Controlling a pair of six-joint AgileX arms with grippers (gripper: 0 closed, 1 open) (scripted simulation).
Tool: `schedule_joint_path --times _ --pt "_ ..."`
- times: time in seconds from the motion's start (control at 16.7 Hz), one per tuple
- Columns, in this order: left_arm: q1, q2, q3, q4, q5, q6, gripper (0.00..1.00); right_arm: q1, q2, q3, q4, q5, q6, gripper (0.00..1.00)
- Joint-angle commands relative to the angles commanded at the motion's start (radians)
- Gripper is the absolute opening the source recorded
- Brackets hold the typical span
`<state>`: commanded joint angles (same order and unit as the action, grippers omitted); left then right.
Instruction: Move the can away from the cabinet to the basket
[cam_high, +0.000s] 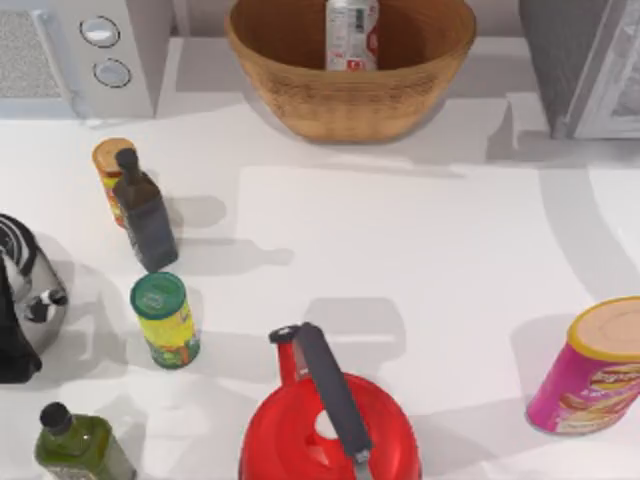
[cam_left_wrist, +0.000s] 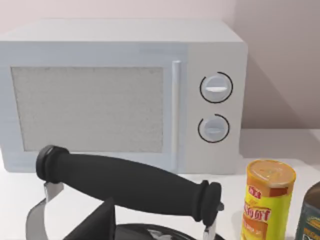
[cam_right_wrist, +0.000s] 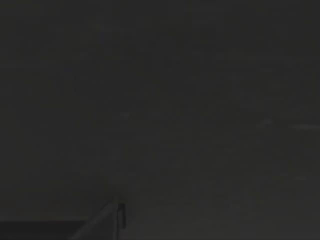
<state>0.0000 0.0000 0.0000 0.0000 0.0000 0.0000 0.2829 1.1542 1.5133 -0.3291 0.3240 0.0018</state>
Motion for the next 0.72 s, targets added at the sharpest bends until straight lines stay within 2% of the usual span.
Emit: schedule_joint_path --times 0.3,0.72 --pt "0.000 0.000 0.000 0.000 0.000 0.000 1.00 -0.075 -0.305 -0.395 0.088 -0.086 -0.002 1.00" --pt "0.000 0.000 0.000 0.000 0.000 0.000 1.00 -0.195 -0.797 -1.079 0.227 -0.223 -0.002 1.00"
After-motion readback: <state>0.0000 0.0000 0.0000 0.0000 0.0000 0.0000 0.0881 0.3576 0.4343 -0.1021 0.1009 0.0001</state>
